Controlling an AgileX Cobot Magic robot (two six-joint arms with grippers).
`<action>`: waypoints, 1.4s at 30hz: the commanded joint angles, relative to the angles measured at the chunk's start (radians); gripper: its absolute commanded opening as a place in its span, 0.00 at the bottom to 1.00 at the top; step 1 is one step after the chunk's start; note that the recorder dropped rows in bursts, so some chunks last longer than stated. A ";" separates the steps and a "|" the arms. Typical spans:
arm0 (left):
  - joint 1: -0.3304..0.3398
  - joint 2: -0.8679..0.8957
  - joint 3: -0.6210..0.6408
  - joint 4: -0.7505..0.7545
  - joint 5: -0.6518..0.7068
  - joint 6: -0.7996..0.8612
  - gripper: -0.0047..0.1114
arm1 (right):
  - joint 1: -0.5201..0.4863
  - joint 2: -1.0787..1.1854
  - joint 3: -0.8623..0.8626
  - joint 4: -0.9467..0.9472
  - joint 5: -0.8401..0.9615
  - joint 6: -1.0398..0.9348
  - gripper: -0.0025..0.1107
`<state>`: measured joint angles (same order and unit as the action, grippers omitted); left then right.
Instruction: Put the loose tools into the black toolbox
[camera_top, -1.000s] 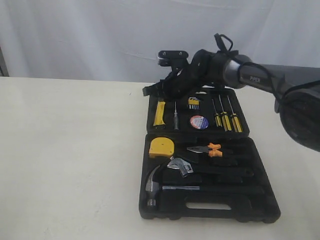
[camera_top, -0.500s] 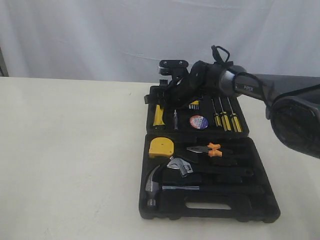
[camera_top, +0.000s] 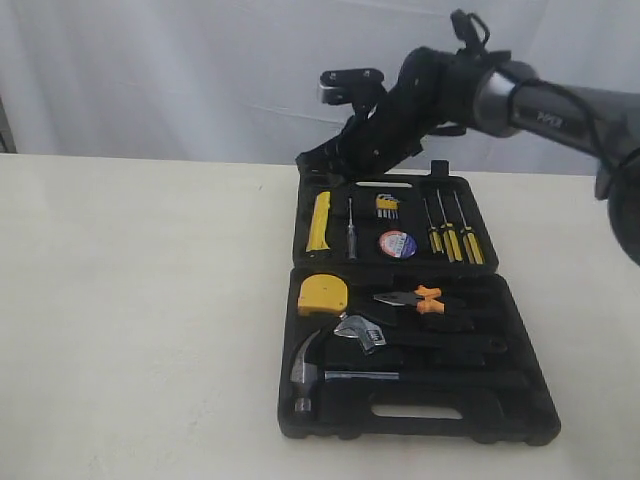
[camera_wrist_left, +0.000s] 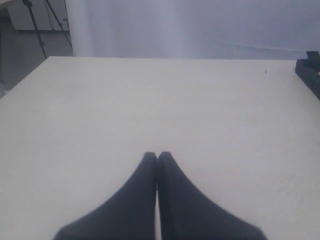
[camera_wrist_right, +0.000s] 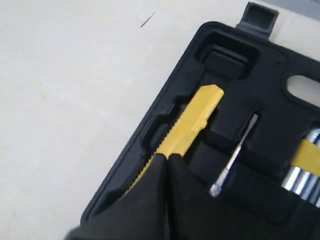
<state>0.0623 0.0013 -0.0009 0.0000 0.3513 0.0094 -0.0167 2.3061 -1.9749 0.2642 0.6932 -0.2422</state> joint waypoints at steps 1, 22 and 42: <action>-0.004 -0.001 0.001 0.000 -0.009 -0.002 0.04 | -0.003 -0.139 -0.001 -0.160 0.215 -0.021 0.03; -0.004 -0.001 0.001 0.000 -0.009 -0.002 0.04 | 0.353 -0.710 0.772 -0.649 0.298 -0.066 0.02; -0.004 -0.001 0.001 0.000 -0.009 -0.002 0.04 | 0.370 -0.857 1.314 -0.719 -0.318 0.016 0.08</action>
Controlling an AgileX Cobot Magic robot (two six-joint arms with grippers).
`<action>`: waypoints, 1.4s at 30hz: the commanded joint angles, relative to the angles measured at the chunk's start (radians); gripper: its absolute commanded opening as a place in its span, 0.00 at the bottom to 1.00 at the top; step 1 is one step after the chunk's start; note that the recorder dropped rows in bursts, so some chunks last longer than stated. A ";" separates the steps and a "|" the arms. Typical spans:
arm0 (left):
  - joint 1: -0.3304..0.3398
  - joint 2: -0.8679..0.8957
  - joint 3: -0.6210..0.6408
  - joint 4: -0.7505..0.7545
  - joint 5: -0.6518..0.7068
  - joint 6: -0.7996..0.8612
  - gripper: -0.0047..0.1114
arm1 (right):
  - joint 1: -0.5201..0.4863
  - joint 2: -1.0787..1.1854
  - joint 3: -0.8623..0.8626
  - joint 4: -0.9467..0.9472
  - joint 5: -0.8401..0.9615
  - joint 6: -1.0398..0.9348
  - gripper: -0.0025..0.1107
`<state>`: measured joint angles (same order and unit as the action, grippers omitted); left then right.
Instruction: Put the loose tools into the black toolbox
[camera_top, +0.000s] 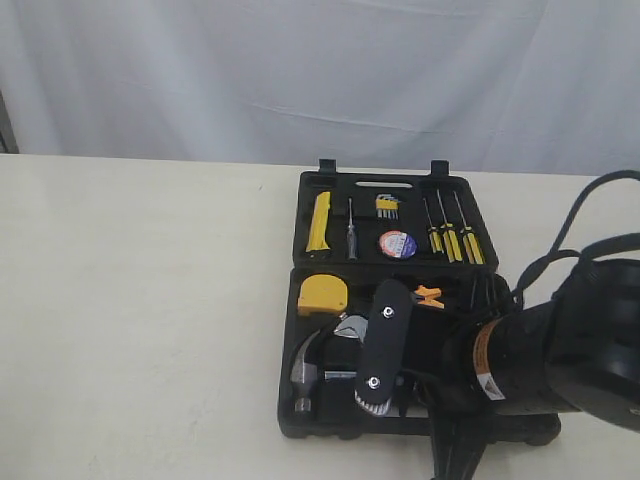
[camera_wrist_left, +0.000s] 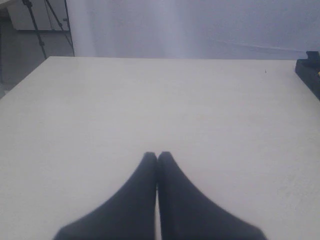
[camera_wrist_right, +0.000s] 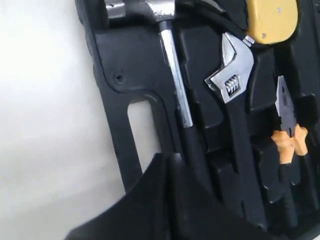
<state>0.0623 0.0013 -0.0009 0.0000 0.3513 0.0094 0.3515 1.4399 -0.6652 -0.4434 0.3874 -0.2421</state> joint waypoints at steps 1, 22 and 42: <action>-0.004 -0.001 0.001 0.000 -0.009 -0.002 0.04 | 0.002 0.012 0.004 -0.012 -0.012 0.016 0.14; -0.004 -0.001 0.001 0.000 -0.009 -0.002 0.04 | 0.082 0.106 0.004 -0.033 0.032 0.011 0.51; -0.004 -0.001 0.001 0.000 -0.009 -0.002 0.04 | 0.082 0.309 0.004 -0.509 -0.045 0.459 0.28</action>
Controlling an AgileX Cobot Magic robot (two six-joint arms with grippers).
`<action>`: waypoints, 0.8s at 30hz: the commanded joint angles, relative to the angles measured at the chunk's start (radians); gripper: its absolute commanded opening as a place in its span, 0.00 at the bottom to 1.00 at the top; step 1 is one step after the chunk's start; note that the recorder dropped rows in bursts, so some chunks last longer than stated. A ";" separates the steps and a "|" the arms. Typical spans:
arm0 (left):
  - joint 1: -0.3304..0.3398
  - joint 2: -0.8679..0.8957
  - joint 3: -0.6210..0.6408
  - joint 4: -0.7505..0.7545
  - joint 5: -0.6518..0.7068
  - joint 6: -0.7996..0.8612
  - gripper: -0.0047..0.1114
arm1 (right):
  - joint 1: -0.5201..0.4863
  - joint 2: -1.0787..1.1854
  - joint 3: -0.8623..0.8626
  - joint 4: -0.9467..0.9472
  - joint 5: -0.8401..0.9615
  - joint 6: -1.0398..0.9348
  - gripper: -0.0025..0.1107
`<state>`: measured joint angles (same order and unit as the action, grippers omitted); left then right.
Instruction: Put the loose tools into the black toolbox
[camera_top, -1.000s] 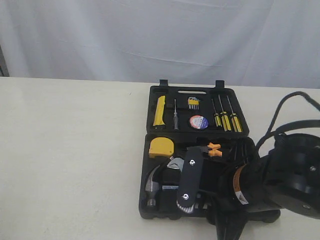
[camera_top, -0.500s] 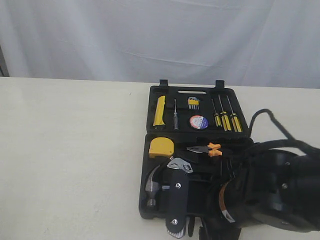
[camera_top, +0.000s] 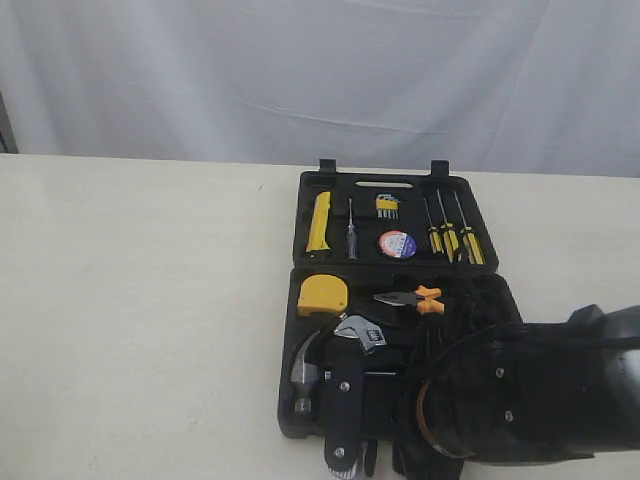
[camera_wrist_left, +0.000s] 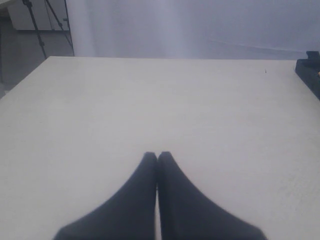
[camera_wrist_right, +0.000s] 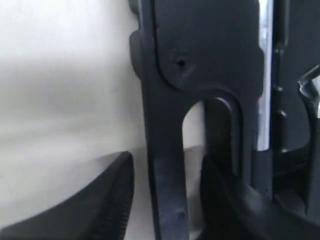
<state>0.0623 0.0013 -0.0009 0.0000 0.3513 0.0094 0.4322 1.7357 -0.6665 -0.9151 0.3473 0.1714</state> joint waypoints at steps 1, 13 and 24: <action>-0.004 -0.001 0.001 0.000 -0.009 -0.002 0.04 | 0.001 0.013 0.005 -0.037 -0.005 0.046 0.26; -0.004 -0.001 0.001 0.000 -0.009 -0.002 0.04 | 0.001 0.013 0.005 -0.037 -0.018 0.079 0.08; -0.004 -0.001 0.001 0.000 -0.009 -0.002 0.04 | 0.050 0.013 0.005 -0.029 -0.054 0.175 0.02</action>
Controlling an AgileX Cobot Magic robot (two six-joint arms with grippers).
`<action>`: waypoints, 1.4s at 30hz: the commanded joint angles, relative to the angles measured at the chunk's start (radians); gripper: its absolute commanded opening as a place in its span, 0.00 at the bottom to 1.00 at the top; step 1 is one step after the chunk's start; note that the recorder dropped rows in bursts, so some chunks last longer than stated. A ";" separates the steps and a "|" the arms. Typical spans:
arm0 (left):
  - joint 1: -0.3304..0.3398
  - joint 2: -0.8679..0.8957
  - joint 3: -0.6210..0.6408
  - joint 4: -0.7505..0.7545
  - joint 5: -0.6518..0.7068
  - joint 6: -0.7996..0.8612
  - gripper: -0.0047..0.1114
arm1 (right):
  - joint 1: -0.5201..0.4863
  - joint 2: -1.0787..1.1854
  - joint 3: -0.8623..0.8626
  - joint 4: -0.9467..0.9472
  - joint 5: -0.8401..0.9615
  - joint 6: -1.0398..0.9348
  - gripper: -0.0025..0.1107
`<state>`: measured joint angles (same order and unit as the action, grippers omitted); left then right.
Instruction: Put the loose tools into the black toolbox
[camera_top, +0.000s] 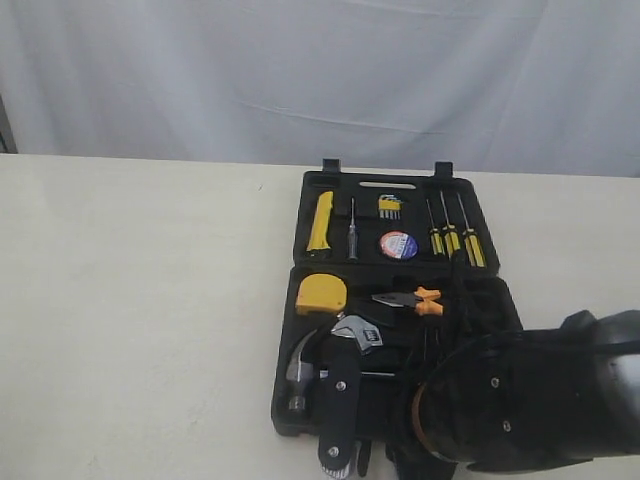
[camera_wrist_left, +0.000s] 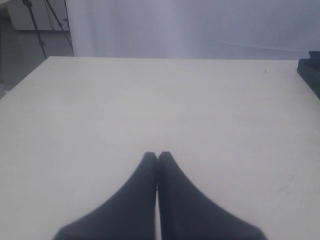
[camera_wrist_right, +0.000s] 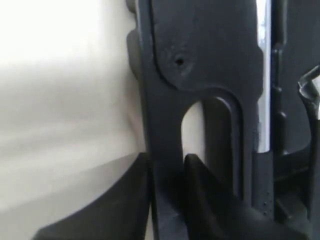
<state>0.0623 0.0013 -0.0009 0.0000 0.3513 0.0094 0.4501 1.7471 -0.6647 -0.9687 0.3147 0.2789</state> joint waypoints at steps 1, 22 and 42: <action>-0.004 -0.001 0.001 0.000 -0.009 -0.002 0.04 | 0.047 0.002 0.003 0.029 -0.014 0.087 0.02; -0.004 -0.001 0.001 0.000 -0.009 -0.002 0.04 | 0.480 -0.241 -0.160 0.186 0.439 0.279 0.02; -0.004 -0.001 0.001 0.000 -0.009 -0.002 0.04 | -0.097 -0.358 -0.382 0.172 0.236 0.116 0.02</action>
<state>0.0623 0.0013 -0.0009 0.0000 0.3513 0.0094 0.5104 1.3930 -1.0391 -0.7737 0.6543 0.4035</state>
